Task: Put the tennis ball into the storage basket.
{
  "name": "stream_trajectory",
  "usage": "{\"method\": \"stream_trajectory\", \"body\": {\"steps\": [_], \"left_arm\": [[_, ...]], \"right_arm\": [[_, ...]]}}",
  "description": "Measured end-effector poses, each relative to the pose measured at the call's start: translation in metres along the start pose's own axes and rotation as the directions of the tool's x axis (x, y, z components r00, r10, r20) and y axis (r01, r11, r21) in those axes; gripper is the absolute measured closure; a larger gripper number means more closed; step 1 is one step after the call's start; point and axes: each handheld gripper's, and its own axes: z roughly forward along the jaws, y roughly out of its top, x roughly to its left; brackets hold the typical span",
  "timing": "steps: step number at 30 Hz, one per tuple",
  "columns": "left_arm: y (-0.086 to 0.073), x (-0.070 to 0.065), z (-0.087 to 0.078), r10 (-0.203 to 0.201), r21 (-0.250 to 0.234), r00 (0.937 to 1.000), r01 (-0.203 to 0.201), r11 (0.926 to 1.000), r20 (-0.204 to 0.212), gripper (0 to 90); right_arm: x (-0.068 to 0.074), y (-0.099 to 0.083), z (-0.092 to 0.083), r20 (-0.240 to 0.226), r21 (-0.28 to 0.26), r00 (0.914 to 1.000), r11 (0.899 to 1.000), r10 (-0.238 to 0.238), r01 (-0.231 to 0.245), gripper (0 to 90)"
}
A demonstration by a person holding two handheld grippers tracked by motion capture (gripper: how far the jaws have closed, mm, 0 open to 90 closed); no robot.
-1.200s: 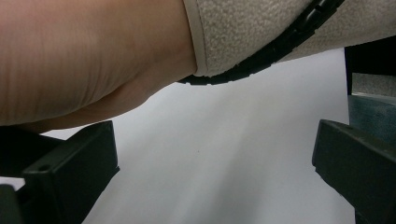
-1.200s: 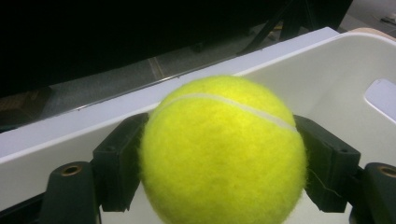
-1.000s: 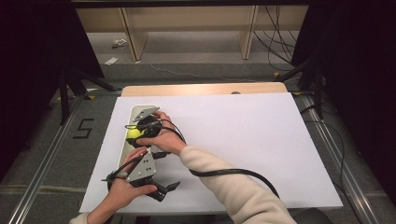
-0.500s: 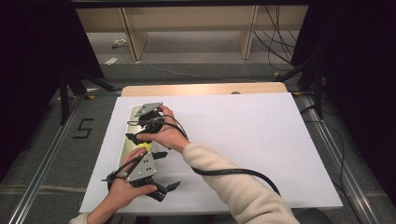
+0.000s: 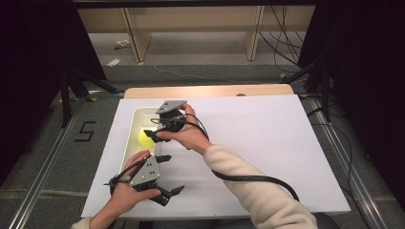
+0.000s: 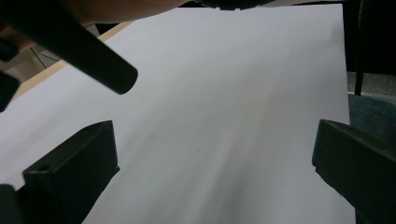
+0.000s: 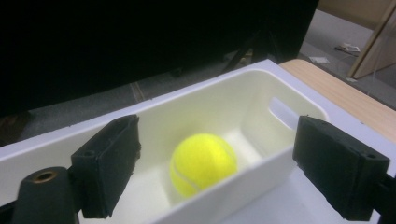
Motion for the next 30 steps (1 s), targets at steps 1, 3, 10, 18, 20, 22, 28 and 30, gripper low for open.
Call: {"method": "stream_trajectory", "body": {"steps": [1,3,10,18,20,22,28,30], "left_arm": [[0.0,0.0,0.0,-0.002,-0.001,1.0,0.002,1.0,0.001,0.0],[0.0,0.0,0.0,-0.003,-0.001,1.0,0.003,1.0,-0.001,0.0],[0.0,0.0,0.0,-0.002,-0.001,1.0,0.002,1.0,0.0,0.0],[0.0,0.0,0.0,-0.003,-0.001,1.0,0.003,1.0,-0.002,0.0],[0.0,0.0,0.0,-0.004,-0.001,1.0,0.004,1.0,-0.003,0.0],[0.0,0.0,0.0,-0.004,-0.001,1.0,0.004,1.0,-0.003,0.0],[0.0,0.001,0.0,-0.007,-0.004,1.0,0.007,1.0,-0.003,0.0],[0.0,0.001,-0.001,-0.007,-0.004,1.0,0.007,1.0,-0.003,0.0]], "right_arm": [[-0.001,-0.001,-0.002,0.004,0.0,1.0,1.0,0.008,-0.008,15.6],[-0.006,-0.005,-0.01,0.015,0.008,0.9998,1.0,0.01,-0.01,15.7],[-0.021,-0.014,-0.032,0.051,0.003,0.9982,1.0,0.031,-0.031,15.8],[-0.03,-0.024,-0.053,0.08,-0.011,0.9952,0.998,0.057,-0.056,15.9],[-0.031,-0.027,-0.057,0.083,-0.009,0.9949,0.998,0.058,-0.058,15.8],[-0.033,-0.029,-0.061,0.089,-0.008,0.9944,0.998,0.058,-0.058,15.8],[-0.039,-0.037,-0.076,0.109,-0.014,0.9916,0.998,0.07,-0.069,15.8],[-0.04,-0.04,-0.08,0.119,-0.018,0.9896,0.997,0.08,-0.078,16.0]]}}
